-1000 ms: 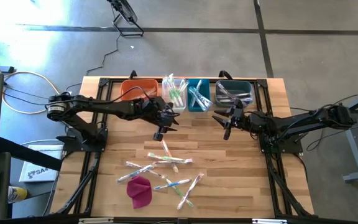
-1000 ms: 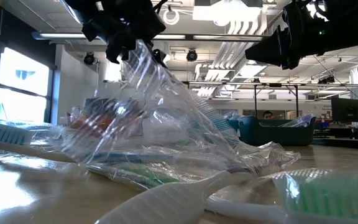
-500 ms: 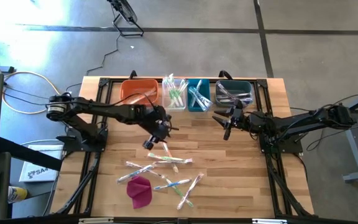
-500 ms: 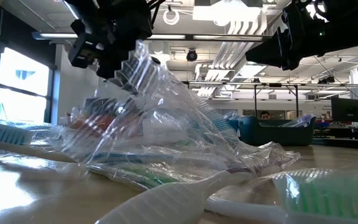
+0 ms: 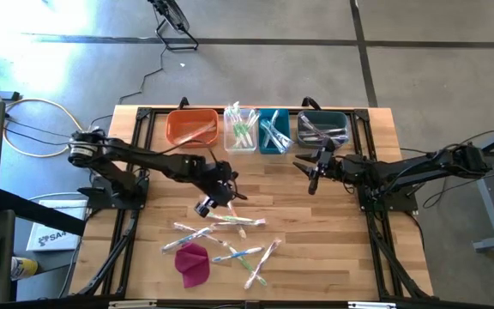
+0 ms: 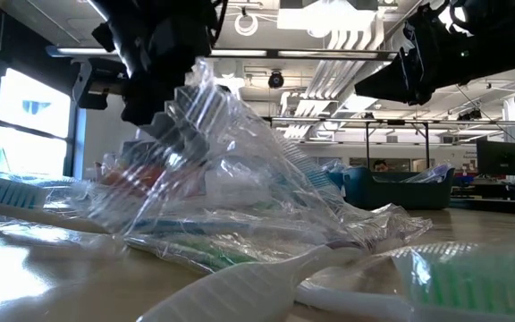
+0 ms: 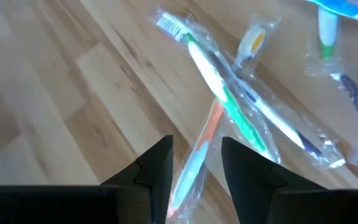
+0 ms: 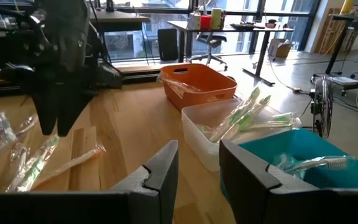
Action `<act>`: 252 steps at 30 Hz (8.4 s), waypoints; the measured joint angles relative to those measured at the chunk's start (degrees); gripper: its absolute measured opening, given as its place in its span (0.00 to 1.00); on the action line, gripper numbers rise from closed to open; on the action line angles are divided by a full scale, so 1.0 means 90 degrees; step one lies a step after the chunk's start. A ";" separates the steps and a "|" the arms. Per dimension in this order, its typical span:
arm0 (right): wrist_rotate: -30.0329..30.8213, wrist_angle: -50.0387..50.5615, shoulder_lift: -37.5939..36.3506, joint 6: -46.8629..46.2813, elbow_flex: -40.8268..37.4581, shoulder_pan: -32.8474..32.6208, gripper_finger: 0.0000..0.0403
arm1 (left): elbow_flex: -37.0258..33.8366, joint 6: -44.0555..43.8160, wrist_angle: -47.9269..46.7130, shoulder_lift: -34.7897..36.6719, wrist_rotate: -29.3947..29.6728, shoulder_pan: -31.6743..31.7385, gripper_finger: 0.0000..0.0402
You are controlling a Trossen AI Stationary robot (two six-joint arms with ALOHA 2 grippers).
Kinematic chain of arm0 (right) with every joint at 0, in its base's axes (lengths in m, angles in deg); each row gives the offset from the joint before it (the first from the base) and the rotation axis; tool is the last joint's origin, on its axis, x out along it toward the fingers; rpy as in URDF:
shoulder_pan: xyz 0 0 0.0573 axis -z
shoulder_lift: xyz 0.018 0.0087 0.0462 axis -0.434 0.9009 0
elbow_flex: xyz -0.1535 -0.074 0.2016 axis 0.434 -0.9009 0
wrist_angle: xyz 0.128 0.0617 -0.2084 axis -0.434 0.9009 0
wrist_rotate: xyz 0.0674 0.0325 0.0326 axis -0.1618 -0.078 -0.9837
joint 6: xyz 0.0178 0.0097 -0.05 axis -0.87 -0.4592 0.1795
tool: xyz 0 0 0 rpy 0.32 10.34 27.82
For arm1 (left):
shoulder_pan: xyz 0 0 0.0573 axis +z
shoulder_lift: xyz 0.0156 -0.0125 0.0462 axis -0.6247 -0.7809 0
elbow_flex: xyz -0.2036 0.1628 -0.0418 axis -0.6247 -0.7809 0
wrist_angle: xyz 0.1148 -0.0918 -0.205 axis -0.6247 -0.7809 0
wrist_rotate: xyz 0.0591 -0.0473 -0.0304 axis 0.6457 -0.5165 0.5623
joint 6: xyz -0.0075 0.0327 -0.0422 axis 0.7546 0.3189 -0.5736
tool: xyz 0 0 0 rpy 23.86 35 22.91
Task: Pick & Place Toothbrushes
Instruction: Put the orange toothbrush into the orange bin, then put the purple toothbrush into the green bin
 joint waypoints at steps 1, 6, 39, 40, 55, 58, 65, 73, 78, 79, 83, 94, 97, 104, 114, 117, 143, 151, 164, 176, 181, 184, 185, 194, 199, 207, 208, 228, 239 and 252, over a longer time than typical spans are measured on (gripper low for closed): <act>0.0000 0.0002 0.0000 0.0000 0.0002 0.0000 0.27 | 0.0000 0.0000 0.0057 -0.0091 -0.0033 0.0000 0.33; 0.0000 0.0065 0.0000 -0.0002 0.0002 0.0000 0.27 | 0.0001 -0.0001 0.0349 -0.0497 -0.0015 -0.0002 0.33; -0.0002 0.0337 0.0000 -0.0175 0.0002 -0.0002 0.27 | 0.0012 -0.0216 0.0638 -0.1510 0.0049 0.0000 0.32; -0.0002 0.0337 0.0000 -0.0176 0.0002 -0.0002 0.27 | 0.0012 -0.0215 0.0637 -0.1510 0.0049 0.0000 0.31; -0.0002 0.0342 0.0000 -0.0175 0.0002 0.0000 0.27 | 0.0025 -0.0221 0.0576 -0.1517 -0.0498 0.0002 0.05; -0.0002 0.0345 0.0000 -0.0175 0.0002 -0.0002 0.27 | 0.0132 -0.0336 0.0486 -0.1529 -0.0522 0.0000 0.06; -0.0002 0.0345 0.0000 -0.0175 0.0002 -0.0002 0.27 | 0.0687 -0.0340 0.0017 -0.1527 -0.0441 0.0002 0.04; -0.0002 0.0345 0.0000 -0.0175 0.0002 -0.0002 0.27 | 0.1336 -0.0418 -0.0094 -0.1524 0.0771 0.0000 0.04; -0.0002 0.0345 0.0000 -0.0175 0.0002 -0.0002 0.27 | 0.1619 -0.0871 -0.0198 -0.1522 0.2194 -0.0002 0.05; -0.0002 0.0345 0.0000 -0.0175 0.0002 -0.0001 0.27 | 0.1648 -0.0987 -0.0218 -0.1519 0.2434 -0.0002 0.05; -0.0002 0.0347 0.0000 -0.0175 0.0002 0.0000 0.27 | 0.1677 -0.1529 -0.0260 -0.1519 0.3033 0.0000 0.05; -0.0002 0.0345 0.0000 -0.0338 0.0002 0.0000 0.27 | 0.1678 -0.2194 -0.1136 -0.1493 0.3829 0.0000 0.05; -0.0002 0.0345 0.0000 -0.0339 0.0002 0.0000 0.27 | 0.1679 -0.2324 -0.1282 -0.1437 0.3911 0.0000 0.05; 0.0000 0.0321 -0.0002 -0.0340 0.0002 0.0000 0.27 | 0.1680 -0.2362 -0.1411 -0.1357 0.3910 0.0000 0.05; 0.0000 0.0226 -0.0002 -0.0348 0.0002 -0.0002 0.27 | 0.1486 -0.2414 -0.1493 -0.1045 0.3890 0.0004 0.05; 0.0000 0.0192 -0.0002 -0.0481 0.0002 0.0000 0.27 | 0.1109 -0.2683 -0.1443 -0.0622 0.3877 0.0049 0.05; 0.0013 0.0386 -0.0002 -0.0486 0.0000 -0.0002 0.27 | -0.1273 -0.4671 -0.2116 0.4108 0.5983 0.0046 0.05; 0.0024 0.0390 -0.0001 -0.0435 0.0000 0.0000 0.27 | -0.1262 -0.4677 -0.2032 0.4393 0.6126 0.0046 0.05; 0.0021 0.0447 -0.0002 -0.0432 0.0000 -0.0001 0.27 | -0.1260 -0.4639 -0.1984 0.4348 0.5927 0.1297 0.05; 0.0020 0.0475 -0.0002 -0.0432 0.0000 0.0000 0.27 | -0.1256 -0.3575 -0.1551 0.3585 0.4110 0.3423 0.05; 0.0019 0.0495 -0.0002 -0.0432 0.0000 0.0000 0.27 | -0.1256 -0.3470 -0.1549 0.3085 0.3943 0.3968 0.05; 0.0019 0.0543 -0.0002 -0.0432 0.0000 -0.0001 0.27 | -0.1256 -0.3340 -0.1507 0.2833 0.3790 0.4206 0.05; 0.0019 0.0550 -0.0002 -0.0432 0.0000 0.0000 0.27 | -0.1256 -0.3331 -0.1481 0.2745 0.3678 0.4282 0.05; 0.0019 0.0600 -0.0002 -0.0432 0.0000 -0.0002 0.27 | -0.1256 -0.3201 -0.0833 0.1999 0.3492 0.4682 0.05; 0.0019 0.0639 -0.0002 -0.0434 0.0000 0.0000 0.27 | -0.1253 -0.3167 -0.0745 0.1659 0.3483 0.4726 0.05; 0.0019 0.0643 -0.0002 -0.0435 0.0000 -0.0002 0.27 | -0.1253 -0.3167 -0.0730 0.1441 0.3483 0.4711 0.05; 0.0020 0.0643 -0.0002 -0.0434 0.0000 -0.0001 0.27 | -0.1253 -0.3167 -0.0703 0.1441 0.3483 0.4709 0.05; 0.0022 0.0634 -0.0002 -0.0435 0.0000 -0.0002 0.27 | -0.1253 -0.3181 -0.0415 0.1441 0.3487 0.4709 0.30; 0.0022 0.0631 -0.0002 -0.0483 0.0000 -0.0002 0.27 | -0.1253 -0.3172 -0.0433 0.1558 0.3488 0.4707 0.32; 0.0022 0.0624 -0.0002 -0.0544 0.0000 0.0000 0.27 | -0.1253 -0.3336 -0.0492 0.2665 0.3501 0.3677 0.30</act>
